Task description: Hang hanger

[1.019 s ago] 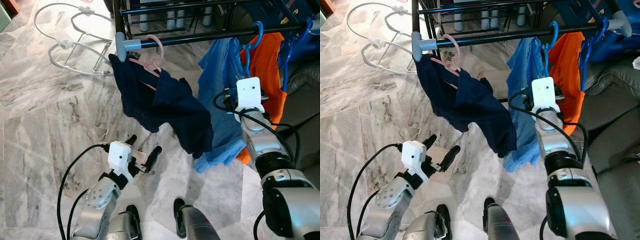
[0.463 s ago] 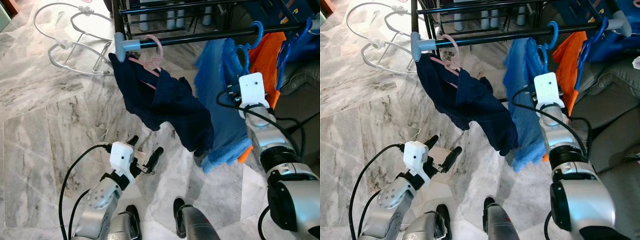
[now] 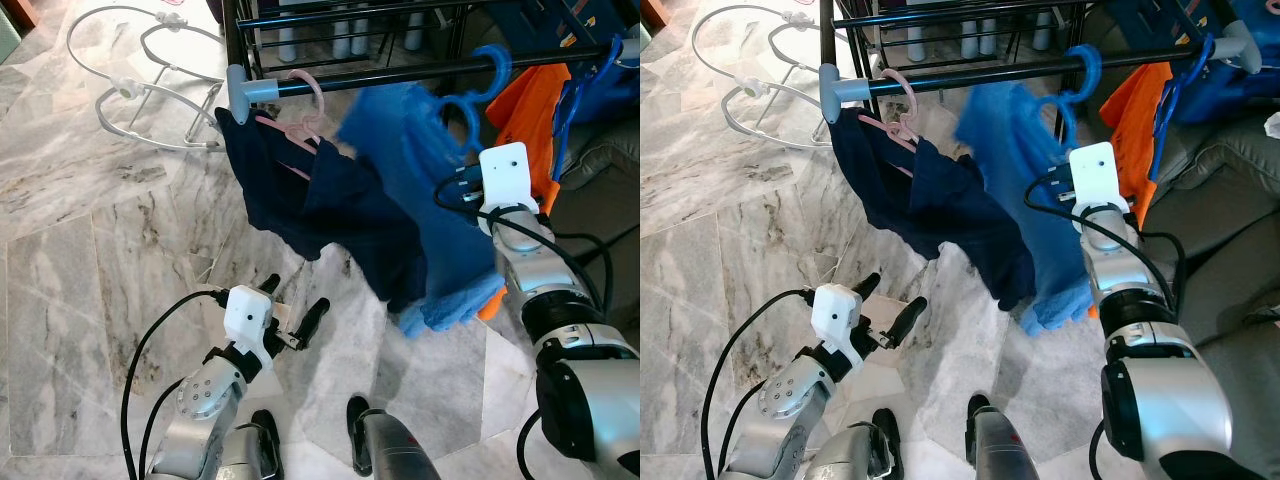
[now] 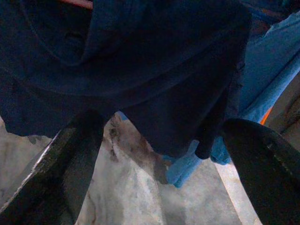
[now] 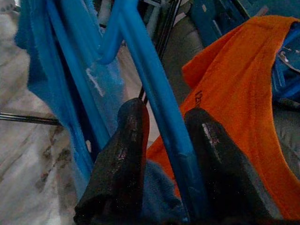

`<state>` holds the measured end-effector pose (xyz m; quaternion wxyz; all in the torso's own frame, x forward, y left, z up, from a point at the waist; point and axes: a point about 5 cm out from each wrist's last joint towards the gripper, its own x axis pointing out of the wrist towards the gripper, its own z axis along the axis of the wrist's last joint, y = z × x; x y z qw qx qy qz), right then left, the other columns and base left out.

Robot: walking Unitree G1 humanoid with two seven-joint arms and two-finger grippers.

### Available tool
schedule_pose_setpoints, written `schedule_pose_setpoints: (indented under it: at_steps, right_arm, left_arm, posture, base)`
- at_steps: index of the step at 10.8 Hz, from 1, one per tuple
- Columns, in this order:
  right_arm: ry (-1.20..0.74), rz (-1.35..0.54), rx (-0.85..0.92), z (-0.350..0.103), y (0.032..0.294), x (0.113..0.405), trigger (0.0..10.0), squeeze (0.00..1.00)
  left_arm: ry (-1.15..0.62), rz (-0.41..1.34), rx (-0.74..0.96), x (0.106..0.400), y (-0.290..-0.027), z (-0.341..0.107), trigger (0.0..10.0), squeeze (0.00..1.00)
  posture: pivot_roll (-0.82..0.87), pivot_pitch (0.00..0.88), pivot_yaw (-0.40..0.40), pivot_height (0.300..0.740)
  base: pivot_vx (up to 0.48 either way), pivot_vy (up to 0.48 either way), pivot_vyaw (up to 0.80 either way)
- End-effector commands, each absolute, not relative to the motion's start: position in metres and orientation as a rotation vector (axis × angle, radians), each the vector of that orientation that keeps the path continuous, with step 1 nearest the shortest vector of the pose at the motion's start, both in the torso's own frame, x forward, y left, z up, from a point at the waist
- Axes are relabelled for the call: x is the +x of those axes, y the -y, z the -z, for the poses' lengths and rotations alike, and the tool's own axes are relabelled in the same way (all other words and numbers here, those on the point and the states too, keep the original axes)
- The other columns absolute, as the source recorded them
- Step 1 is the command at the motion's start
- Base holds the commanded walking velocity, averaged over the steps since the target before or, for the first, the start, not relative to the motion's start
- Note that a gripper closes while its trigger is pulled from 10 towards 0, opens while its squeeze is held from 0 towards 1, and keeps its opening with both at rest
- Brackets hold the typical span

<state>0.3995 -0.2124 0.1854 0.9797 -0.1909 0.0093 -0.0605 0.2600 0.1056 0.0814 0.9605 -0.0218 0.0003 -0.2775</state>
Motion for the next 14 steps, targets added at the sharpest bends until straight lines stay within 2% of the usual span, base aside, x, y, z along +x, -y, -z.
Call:
schedule_pose_setpoints:
  at_steps: [1, 5, 6, 7, 11, 14]
  right_arm:
    - [-0.026, 0.115, -0.379, -0.187, 0.216, 0.400, 0.0, 0.00]
    - [-0.049, 0.051, -0.302, -0.186, 0.218, 0.400, 0.0, 0.00]
    - [-0.056, 0.043, -0.295, -0.185, 0.219, 0.400, 1.0, 0.00]
    - [-0.058, 0.041, -0.302, -0.184, 0.220, 0.399, 0.0, 0.00]
    - [-0.045, 0.059, -0.361, -0.186, 0.219, 0.400, 0.0, 0.00]
    - [0.107, 0.090, -0.347, -0.210, 0.216, 0.401, 0.0, 0.00]
  left_arm:
    - [-0.052, 0.564, -0.034, 0.255, -0.106, -0.071, 10.0, 0.00]
    - [-0.061, 0.565, -0.015, 0.255, -0.106, -0.068, 10.0, 0.00]
    - [-0.064, 0.565, -0.013, 0.255, -0.106, -0.067, 10.0, 0.00]
    - [-0.067, 0.569, -0.010, 0.254, -0.106, -0.067, 10.0, 0.00]
    - [-0.071, 0.579, 0.006, 0.255, -0.104, -0.066, 10.0, 0.00]
    - [-0.063, 0.557, 0.022, 0.259, -0.106, -0.067, 10.0, 0.00]
  posture:
    - [-0.16, 0.298, 0.025, 0.740]
    - [-0.15, 0.289, 0.018, 0.740]
    - [-0.15, 0.288, 0.018, 0.740]
    - [-0.15, 0.289, 0.018, 0.740]
    - [-0.16, 0.285, 0.024, 0.740]
    - [-0.15, 0.276, 0.028, 0.740]
  base:
    - [0.000, 0.000, 0.00]
    - [0.000, 0.000, 0.00]
    - [0.000, 0.000, 0.00]
    - [0.000, 0.000, 0.00]
    - [0.000, 0.000, 0.00]
    - [0.000, 0.000, 0.00]
